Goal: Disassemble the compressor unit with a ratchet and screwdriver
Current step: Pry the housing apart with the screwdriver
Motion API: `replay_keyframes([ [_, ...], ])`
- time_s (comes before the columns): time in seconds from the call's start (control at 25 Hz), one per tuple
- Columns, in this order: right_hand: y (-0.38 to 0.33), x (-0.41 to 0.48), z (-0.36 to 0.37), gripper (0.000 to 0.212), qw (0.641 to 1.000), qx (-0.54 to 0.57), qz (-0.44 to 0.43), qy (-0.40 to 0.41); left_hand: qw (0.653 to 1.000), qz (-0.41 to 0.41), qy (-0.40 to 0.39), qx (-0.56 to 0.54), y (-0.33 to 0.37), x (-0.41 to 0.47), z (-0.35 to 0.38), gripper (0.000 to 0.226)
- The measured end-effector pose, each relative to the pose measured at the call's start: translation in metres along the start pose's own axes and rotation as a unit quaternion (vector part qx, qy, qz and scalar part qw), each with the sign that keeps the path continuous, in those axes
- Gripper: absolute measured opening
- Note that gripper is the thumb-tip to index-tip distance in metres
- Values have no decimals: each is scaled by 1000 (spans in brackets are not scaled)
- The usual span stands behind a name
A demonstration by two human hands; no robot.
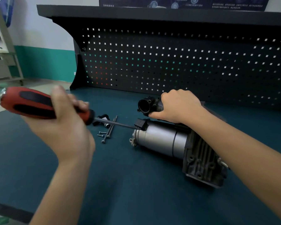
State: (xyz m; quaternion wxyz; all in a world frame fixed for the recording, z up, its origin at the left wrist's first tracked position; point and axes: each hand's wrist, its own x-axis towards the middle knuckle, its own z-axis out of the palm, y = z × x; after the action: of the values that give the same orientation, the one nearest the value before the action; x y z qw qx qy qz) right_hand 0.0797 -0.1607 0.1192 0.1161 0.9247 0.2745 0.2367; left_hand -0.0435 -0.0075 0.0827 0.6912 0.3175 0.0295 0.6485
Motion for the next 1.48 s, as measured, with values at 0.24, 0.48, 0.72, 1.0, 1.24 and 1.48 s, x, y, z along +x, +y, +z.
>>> replay_keyframes([
  [0.24, 0, 0, 0, 59, 1000, 1, -4, 18, 994, 85, -48, 42, 2, -8, 7, 38],
  [0.48, 4, 6, 4, 58, 1000, 6, 16, 4, 964, 176, -197, 17, 5, -60, 19, 16],
  [0.72, 5, 5, 6, 56, 1000, 4, 4, 16, 993, 73, -92, 19, -12, 0, 17, 36],
  [1.0, 7, 7, 5, 55, 999, 12, -4, 31, 998, 26, -40, 30, -15, 26, 25, 22],
  [1.24, 10, 7, 1, 59, 1000, 22, 2, 4, 913, 242, -325, 48, 1, -30, 52, 31],
  [1.48, 7, -4, -2, 60, 999, 39, -13, 1, 801, 316, -483, 161, -24, -54, 49, 26],
])
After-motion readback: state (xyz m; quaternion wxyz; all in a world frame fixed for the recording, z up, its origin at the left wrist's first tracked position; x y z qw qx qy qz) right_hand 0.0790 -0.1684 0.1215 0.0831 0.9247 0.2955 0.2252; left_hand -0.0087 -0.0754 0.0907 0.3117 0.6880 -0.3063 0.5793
